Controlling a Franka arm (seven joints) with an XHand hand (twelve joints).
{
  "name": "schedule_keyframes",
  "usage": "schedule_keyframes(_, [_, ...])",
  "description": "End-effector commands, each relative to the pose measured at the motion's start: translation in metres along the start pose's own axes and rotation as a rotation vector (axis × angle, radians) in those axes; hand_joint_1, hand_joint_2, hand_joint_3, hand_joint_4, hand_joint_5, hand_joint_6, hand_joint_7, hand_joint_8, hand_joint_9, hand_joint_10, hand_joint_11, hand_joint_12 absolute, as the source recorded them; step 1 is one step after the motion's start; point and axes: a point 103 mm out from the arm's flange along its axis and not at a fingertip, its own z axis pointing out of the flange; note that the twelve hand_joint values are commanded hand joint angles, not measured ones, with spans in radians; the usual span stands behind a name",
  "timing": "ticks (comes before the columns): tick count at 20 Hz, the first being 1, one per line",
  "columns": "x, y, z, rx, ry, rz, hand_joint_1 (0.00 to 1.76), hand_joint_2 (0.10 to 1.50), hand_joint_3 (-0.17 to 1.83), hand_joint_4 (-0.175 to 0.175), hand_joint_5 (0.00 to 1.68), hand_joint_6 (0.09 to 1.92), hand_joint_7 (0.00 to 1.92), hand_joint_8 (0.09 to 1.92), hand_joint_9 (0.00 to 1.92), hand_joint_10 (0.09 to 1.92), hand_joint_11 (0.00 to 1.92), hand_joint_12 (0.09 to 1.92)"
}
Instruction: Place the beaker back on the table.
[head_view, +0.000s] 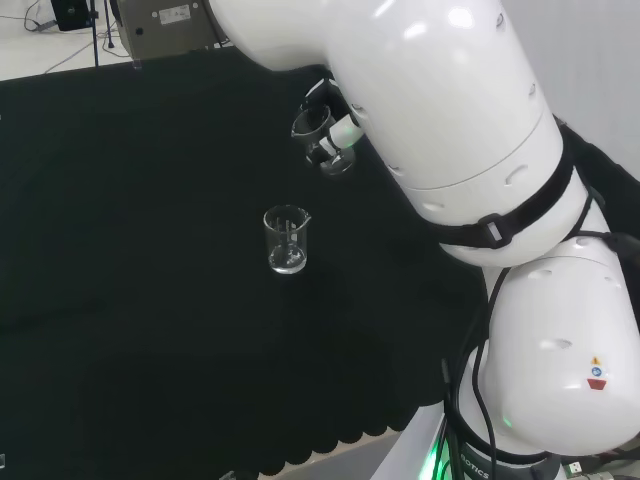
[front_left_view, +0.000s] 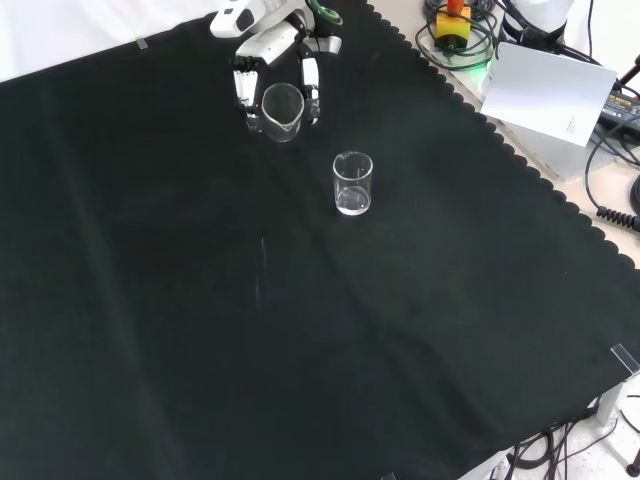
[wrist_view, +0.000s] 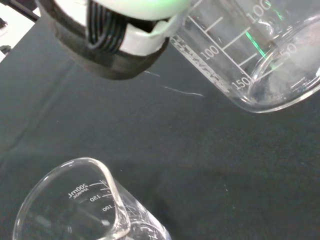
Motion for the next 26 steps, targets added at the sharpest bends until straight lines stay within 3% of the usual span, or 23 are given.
schedule_keyframes(1, [-0.003,0.012,0.010,-0.023,0.040,-0.011,1.53,1.00,-0.17,-0.175,1.27,0.46,1.33,0.56,1.62,0.09,1.17,0.68])
schedule_keyframes(11, [-0.017,0.034,0.027,-0.067,0.102,0.003,1.53,1.01,-0.17,-0.175,1.26,0.49,1.33,0.57,1.62,0.09,1.17,0.69])
schedule_keyframes(26, [-0.048,0.085,0.079,-0.051,0.156,0.031,1.53,1.01,-0.17,-0.175,1.25,0.55,1.31,0.59,1.61,0.09,1.14,0.73])
